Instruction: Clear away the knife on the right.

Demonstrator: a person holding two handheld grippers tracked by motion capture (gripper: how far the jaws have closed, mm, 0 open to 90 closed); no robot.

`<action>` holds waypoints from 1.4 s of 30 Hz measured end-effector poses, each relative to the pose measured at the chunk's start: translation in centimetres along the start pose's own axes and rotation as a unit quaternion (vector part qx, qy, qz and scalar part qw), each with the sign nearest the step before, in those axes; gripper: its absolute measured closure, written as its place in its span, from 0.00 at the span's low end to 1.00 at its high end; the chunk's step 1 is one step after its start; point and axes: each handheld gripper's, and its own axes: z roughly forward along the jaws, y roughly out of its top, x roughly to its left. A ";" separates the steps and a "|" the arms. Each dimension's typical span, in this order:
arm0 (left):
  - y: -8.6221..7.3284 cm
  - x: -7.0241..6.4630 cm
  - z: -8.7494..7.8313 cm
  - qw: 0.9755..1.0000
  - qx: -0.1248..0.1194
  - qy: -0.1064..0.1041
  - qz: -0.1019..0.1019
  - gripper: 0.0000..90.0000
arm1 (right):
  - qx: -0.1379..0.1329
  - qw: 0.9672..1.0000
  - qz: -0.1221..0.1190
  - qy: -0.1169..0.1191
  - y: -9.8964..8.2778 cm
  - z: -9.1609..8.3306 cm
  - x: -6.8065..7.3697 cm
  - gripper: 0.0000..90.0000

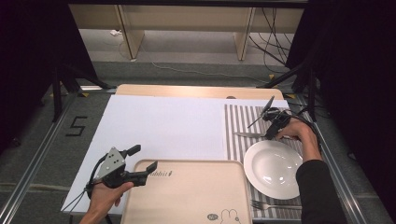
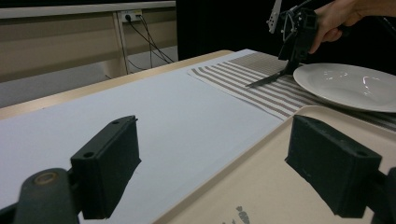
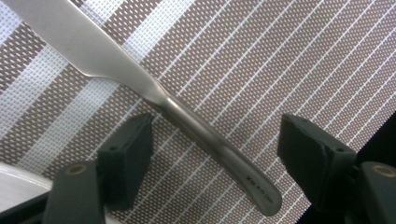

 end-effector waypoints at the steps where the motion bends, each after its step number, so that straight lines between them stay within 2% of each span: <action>1: 0.0 0.0 0.0 1.000 0.000 0.000 0.000 0.18 | 0.001 1.000 0.000 0.000 0.0 0.0 0.0 0.32; 18: 0.0 0.0 0.1 1.000 0.001 -0.001 0.000 0.18 | 0.023 0.999 -0.006 0.022 0.1 0.3 0.1 0.47; 19: 0.0 -0.1 0.1 1.000 0.000 -0.001 0.000 0.18 | 0.015 1.000 -0.010 0.023 0.1 0.4 0.0 0.48; 26: 0.0 0.0 0.0 1.000 0.001 -0.003 0.004 0.18 | 0.015 0.999 -0.006 0.030 0.0 0.4 0.0 0.51; 33: 0.0 -0.1 0.1 1.000 0.003 -0.006 0.004 0.18 | 0.012 0.999 -0.012 0.039 0.0 0.4 -0.1 0.55; 42: 0.0 -0.2 0.1 1.000 0.002 -0.007 0.006 0.18 | 0.011 0.999 -0.017 0.041 0.0 0.4 -0.2 0.55</action>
